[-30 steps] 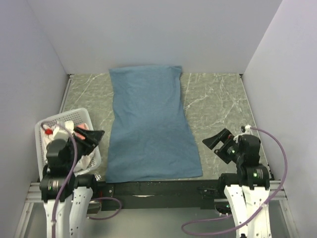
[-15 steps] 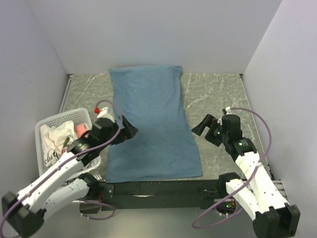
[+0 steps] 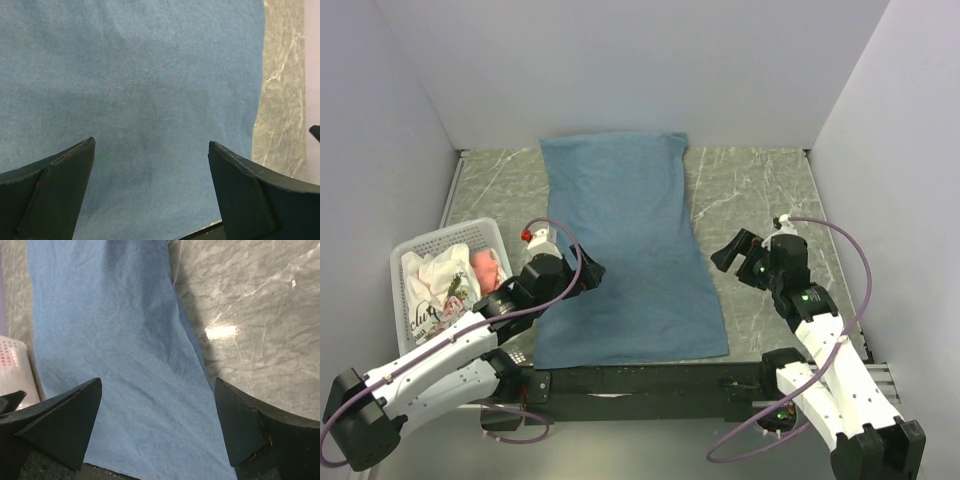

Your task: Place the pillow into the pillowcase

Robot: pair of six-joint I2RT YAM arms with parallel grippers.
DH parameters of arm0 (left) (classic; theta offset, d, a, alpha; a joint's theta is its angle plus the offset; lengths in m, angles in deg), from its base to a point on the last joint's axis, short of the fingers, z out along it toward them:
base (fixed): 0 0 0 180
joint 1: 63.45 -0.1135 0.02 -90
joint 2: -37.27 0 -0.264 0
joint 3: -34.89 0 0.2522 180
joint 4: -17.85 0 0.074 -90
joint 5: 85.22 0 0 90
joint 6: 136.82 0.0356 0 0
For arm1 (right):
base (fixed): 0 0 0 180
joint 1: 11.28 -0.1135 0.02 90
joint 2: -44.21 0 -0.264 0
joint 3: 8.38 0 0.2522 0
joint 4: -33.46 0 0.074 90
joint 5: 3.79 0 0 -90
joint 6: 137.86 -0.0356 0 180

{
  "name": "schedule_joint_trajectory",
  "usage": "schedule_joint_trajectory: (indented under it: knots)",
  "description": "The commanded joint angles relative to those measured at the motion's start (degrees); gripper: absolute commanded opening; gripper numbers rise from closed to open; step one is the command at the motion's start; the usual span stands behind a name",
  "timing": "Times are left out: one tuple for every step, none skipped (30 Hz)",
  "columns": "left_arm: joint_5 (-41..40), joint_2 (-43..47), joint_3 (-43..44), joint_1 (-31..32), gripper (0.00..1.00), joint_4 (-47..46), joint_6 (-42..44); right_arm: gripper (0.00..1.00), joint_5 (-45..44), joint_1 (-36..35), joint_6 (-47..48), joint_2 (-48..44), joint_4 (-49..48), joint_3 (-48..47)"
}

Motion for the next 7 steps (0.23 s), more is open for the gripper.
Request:
schedule_joint_trajectory:
  knots:
    - [-1.8, 3.4, -0.3, 0.2, 0.99, -3.5, 0.4, 1.0, -1.8, -0.3, 0.8, -1.1, -2.6, 1.3]
    - [-1.9, 3.6, -0.1, 0.2, 0.99, -3.1, 0.5, 1.0, -2.1, -0.3, 0.9, -1.1, -2.4, 1.2]
    - [-2.2, 4.1, 0.1, 0.2, 0.99, -3.0, 0.8, 1.0, -2.2, -0.3, 1.0, -1.0, -2.3, 1.0]
    - [-2.5, 4.2, 0.6, 0.2, 0.99, -2.9, 1.1, 1.0, -2.4, -0.3, 1.0, -1.0, -2.4, 1.0]
    - [-3.7, 4.4, 0.9, 0.2, 0.99, -2.3, 1.0, 1.0, -2.6, -0.4, 1.1, -1.1, -2.6, 0.9]
    - [-4.3, 5.0, 1.0, 0.2, 0.99, -2.2, 1.0, 1.0, -2.7, -0.3, 1.1, -1.1, -2.7, 1.0]
    - [-4.9, 5.6, 0.7, 0.2, 1.0, -2.2, 0.9, 1.0, -2.9, -0.3, 1.1, -1.2, -2.9, 1.0]
